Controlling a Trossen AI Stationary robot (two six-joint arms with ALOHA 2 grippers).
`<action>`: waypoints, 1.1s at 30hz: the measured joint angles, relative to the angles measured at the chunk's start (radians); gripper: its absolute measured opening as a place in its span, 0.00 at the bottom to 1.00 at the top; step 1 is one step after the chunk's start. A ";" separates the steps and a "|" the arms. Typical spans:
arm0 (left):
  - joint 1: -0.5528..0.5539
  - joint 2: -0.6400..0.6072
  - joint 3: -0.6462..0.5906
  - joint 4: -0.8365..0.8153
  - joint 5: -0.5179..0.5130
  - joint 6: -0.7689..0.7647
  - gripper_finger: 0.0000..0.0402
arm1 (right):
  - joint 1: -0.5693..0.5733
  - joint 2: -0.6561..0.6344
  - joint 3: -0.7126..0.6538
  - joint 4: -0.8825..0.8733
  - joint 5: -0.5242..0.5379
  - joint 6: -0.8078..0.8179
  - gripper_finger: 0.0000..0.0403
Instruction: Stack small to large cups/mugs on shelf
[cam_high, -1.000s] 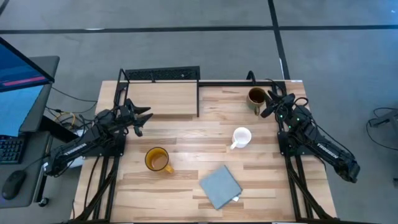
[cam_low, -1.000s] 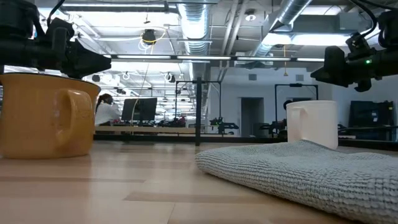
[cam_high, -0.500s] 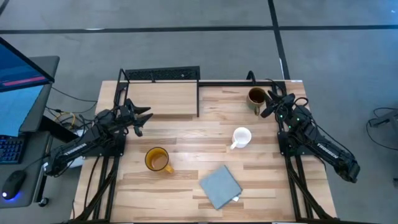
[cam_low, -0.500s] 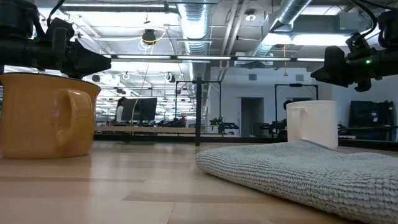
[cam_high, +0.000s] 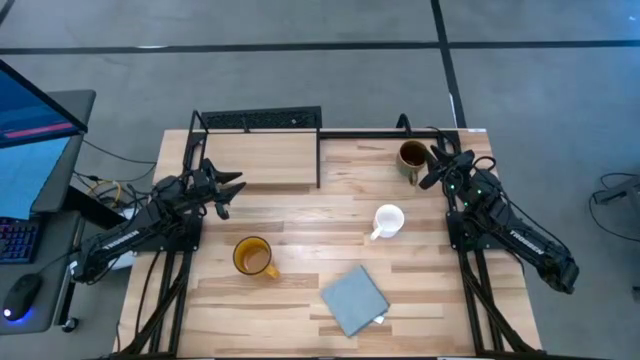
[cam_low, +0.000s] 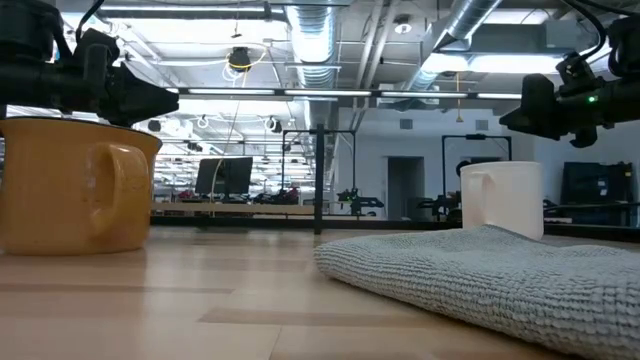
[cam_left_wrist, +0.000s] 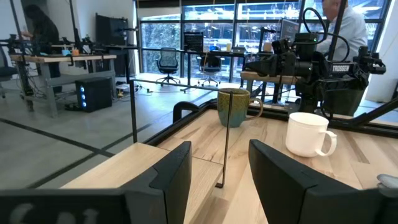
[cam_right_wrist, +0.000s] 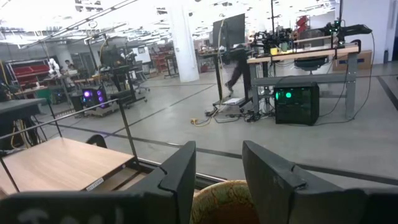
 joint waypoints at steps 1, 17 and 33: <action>0.000 0.000 0.000 0.000 0.000 0.000 0.38 | 0.000 0.000 0.000 0.000 0.000 0.000 0.38; 0.000 0.000 0.000 0.000 0.000 0.000 0.38 | 0.000 0.000 0.000 0.000 0.000 0.000 0.38; 0.000 0.000 0.000 0.000 0.000 0.000 0.38 | 0.000 0.000 0.000 0.000 0.000 -0.096 0.38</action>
